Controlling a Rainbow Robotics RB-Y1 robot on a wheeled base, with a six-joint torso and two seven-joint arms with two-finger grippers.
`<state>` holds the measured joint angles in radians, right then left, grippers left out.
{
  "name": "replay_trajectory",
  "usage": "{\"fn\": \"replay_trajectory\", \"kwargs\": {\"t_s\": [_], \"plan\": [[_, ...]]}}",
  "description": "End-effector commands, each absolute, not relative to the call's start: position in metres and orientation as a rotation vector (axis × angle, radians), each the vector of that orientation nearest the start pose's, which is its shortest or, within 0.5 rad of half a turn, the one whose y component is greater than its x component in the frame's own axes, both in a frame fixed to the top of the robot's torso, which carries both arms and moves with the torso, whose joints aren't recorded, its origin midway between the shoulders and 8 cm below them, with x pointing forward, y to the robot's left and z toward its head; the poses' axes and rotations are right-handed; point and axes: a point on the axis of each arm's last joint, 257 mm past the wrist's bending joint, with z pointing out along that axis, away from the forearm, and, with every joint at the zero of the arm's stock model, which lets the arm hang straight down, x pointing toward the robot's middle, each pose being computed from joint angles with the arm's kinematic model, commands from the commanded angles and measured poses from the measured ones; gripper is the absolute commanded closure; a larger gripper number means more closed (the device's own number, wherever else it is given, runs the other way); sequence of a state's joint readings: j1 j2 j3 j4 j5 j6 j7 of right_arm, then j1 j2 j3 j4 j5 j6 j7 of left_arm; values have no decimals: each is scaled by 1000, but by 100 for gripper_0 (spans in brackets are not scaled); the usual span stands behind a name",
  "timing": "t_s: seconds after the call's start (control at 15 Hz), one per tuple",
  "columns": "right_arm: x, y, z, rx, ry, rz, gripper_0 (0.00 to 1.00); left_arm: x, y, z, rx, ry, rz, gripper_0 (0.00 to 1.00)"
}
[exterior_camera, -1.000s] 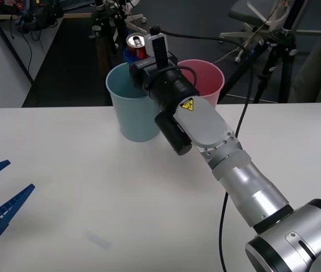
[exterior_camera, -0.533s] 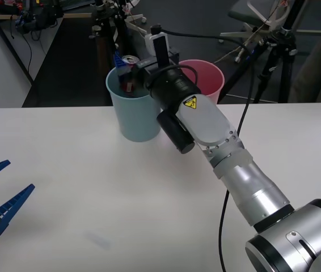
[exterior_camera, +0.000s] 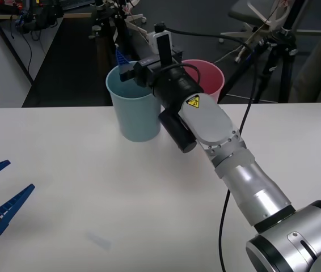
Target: Grasp the object on the table and drop it into the matching bin: aluminum can to the light blue bin, PET bottle to the pink bin.
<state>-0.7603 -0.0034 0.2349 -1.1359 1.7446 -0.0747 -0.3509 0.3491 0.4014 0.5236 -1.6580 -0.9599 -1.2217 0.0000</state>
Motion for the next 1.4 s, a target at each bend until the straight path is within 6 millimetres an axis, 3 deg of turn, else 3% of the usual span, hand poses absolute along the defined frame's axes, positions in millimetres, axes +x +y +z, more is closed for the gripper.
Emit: {"fn": "replay_trajectory", "kwargs": {"t_s": [0.07,0.4,0.6,0.8,1.0,1.4], "plan": [[634,50,-20,-415,1280,400,0,342,330,-169,465,1441,-567,0],[593,25,-13,-443,1221,445,0,342,330,-169,465,1441,-567,0],[552,-8,-21,-478,1201,473,0,342,330,-169,465,1441,-567,0],[512,-46,-34,-530,1212,492,0,342,330,-169,465,1441,-567,0],[471,-98,-54,-604,1261,496,0,342,330,-169,465,1441,-567,0],[413,-185,-84,-736,1323,465,0,342,330,-169,465,1441,-567,0]]}}
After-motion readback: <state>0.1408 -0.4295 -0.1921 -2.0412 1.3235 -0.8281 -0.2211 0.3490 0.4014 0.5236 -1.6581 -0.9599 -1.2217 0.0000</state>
